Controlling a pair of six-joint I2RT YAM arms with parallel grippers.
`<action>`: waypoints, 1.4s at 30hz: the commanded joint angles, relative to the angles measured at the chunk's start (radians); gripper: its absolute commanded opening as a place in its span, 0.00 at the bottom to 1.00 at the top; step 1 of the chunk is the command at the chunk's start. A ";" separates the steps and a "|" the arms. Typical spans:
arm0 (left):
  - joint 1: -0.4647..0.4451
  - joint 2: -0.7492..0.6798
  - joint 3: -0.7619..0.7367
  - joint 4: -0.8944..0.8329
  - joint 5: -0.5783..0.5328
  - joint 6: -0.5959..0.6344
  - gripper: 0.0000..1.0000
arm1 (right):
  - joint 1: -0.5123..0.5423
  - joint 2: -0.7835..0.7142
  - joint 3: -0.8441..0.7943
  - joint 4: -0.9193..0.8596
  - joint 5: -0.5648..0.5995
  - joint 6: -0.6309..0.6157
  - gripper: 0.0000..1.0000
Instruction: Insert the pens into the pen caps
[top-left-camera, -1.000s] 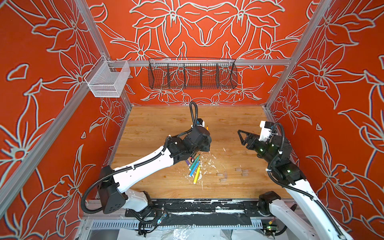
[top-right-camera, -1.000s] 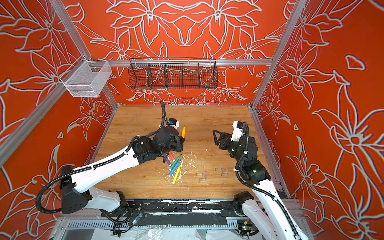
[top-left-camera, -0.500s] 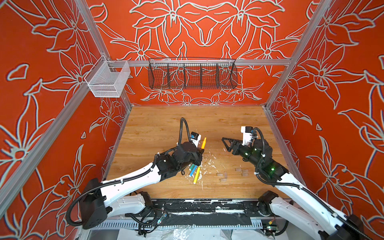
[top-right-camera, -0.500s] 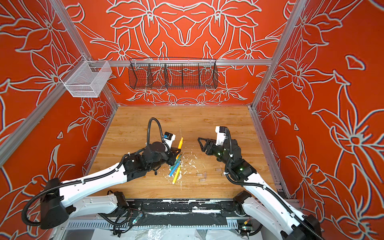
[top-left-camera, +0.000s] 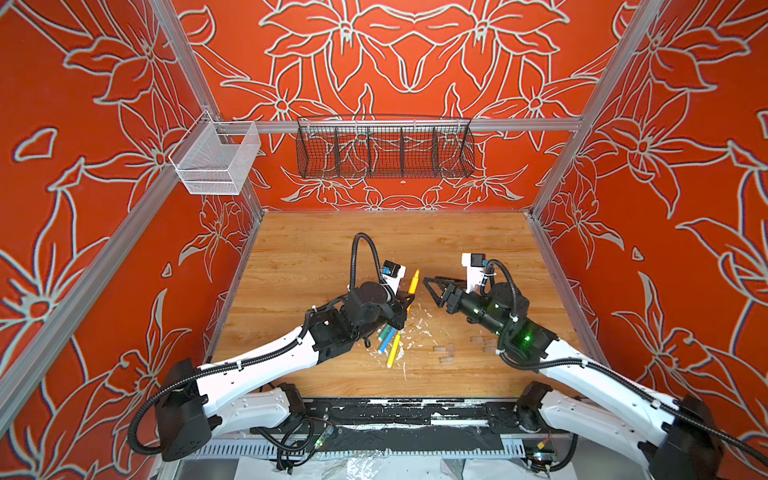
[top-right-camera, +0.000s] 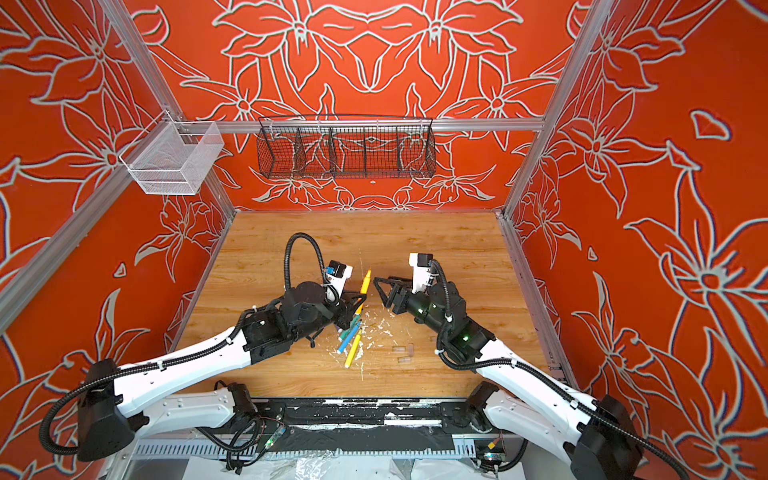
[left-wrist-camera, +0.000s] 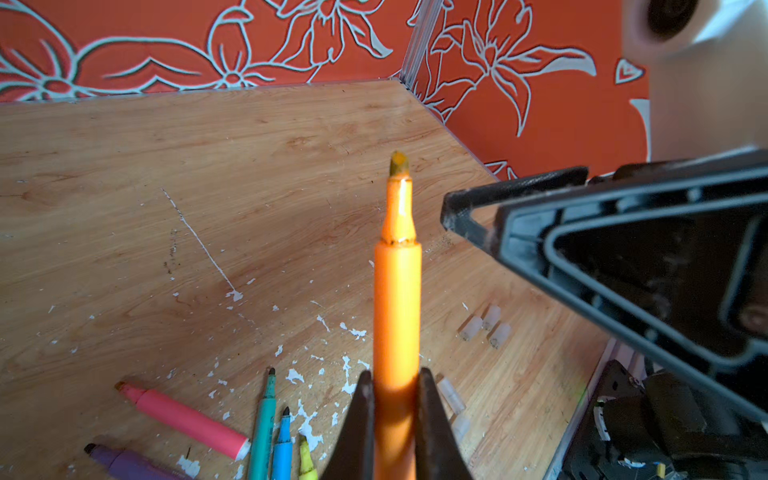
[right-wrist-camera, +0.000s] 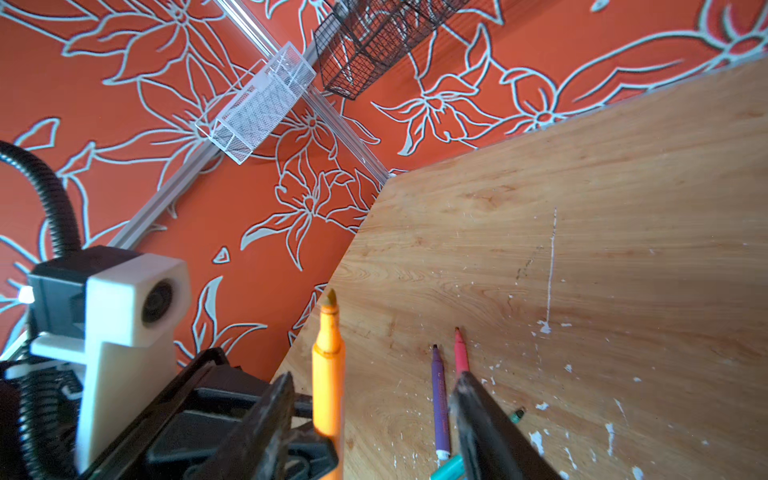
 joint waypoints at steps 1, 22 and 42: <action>-0.004 0.009 0.001 0.041 0.053 0.017 0.00 | 0.039 0.032 0.014 0.061 -0.013 -0.006 0.61; -0.036 0.035 0.031 0.026 0.090 0.056 0.00 | 0.078 0.078 0.021 0.068 0.065 0.007 0.31; -0.040 0.037 0.027 0.027 0.072 0.055 0.30 | 0.147 0.032 -0.053 0.170 0.141 0.114 0.02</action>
